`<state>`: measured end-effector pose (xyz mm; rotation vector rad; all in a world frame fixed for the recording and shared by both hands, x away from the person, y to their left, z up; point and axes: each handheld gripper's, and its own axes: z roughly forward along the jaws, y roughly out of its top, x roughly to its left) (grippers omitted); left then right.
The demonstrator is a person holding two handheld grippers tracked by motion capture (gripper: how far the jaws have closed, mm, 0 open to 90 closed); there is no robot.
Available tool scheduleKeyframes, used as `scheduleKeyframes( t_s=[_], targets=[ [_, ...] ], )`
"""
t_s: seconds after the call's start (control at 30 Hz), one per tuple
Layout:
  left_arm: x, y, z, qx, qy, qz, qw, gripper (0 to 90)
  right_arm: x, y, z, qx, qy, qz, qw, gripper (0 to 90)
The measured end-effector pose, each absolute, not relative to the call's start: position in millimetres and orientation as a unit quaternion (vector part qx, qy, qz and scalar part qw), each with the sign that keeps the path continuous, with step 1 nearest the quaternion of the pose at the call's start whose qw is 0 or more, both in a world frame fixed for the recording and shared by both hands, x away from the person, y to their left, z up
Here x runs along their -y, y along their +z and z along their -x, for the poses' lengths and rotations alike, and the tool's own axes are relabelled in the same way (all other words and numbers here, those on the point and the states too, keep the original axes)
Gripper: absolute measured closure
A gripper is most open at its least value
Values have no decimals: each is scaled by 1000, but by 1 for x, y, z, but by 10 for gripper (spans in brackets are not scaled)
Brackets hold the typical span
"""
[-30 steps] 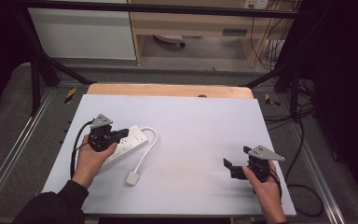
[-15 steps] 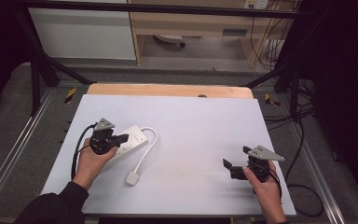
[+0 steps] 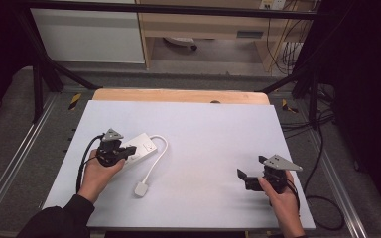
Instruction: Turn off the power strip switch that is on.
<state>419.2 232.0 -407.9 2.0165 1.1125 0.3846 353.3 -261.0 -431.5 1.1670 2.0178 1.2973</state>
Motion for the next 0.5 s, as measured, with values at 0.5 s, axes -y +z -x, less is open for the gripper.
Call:
scheduleKeyframes(
  t_s=[0.5],
  targets=[
    [-235,-417,-419,-446,147,-800,374,899,261,-432,-353,-737,473,-424,231,21]
  ],
)
